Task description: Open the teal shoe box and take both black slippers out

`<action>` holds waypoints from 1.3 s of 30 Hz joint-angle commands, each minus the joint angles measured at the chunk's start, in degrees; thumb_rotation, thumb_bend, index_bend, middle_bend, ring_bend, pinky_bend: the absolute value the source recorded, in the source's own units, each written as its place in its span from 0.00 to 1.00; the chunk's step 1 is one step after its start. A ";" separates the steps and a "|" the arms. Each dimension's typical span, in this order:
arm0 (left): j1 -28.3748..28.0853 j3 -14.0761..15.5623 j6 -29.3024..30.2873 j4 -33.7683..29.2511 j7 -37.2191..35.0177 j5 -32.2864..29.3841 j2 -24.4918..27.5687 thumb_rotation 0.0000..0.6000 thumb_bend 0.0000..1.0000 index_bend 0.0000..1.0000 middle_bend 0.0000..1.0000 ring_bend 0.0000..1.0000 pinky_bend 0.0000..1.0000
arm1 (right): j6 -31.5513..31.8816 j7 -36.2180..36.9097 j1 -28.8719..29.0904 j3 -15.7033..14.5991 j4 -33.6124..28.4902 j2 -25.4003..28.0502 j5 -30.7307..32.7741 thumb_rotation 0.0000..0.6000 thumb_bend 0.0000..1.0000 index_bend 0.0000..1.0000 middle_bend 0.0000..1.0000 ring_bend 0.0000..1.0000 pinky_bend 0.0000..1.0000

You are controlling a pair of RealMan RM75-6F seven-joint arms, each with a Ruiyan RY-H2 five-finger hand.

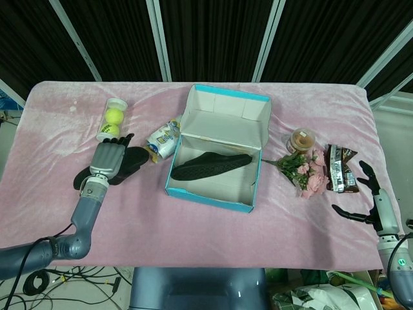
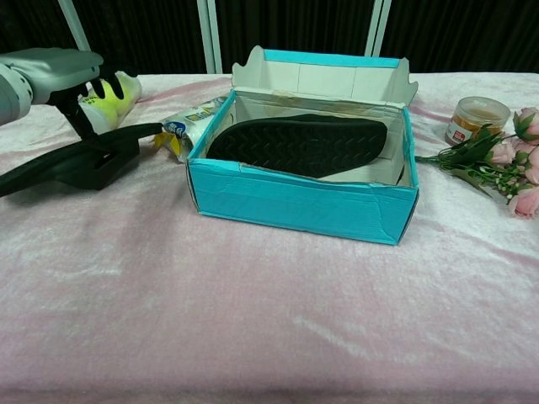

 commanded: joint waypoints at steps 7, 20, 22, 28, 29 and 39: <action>1.14 -3.76 0.83 -12.48 -8.99 9.37 5.15 1.00 0.00 0.11 0.24 0.21 0.25 | 0.29 0.06 -0.45 -0.11 -0.51 0.58 -0.13 1.00 0.00 0.00 0.00 0.00 0.14; -11.13 -8.65 -6.51 -3.82 0.63 -4.41 -7.33 1.00 0.07 0.16 0.27 0.25 0.27 | 1.06 -0.14 -1.06 -0.11 -1.17 1.21 -0.26 1.00 0.00 0.00 0.00 0.00 0.14; -12.95 -8.69 -6.71 -1.77 2.25 -5.36 -9.40 1.00 0.09 0.18 0.29 0.26 0.28 | 1.11 -0.20 -1.18 -0.10 -1.25 1.27 -0.10 1.00 0.00 0.00 0.00 0.00 0.14; -16.03 -8.94 -5.96 2.59 4.94 -7.33 -13.90 1.00 0.11 0.21 0.32 0.29 0.32 | 1.56 -0.41 -1.69 -0.09 -1.53 1.61 0.21 1.00 0.00 0.00 0.00 0.00 0.14; -16.54 -8.85 -5.84 3.46 5.50 -7.60 -14.70 1.00 0.11 0.21 0.32 0.29 0.32 | 1.70 -0.40 -1.86 -0.08 -1.56 1.74 0.35 1.00 0.00 0.00 0.00 0.00 0.14; -19.67 -9.19 -6.34 10.02 8.22 -9.44 -19.34 1.00 0.11 0.19 0.30 0.29 0.31 | 2.22 0.05 -2.60 0.02 -1.58 2.26 0.61 1.00 0.00 0.00 0.00 0.00 0.14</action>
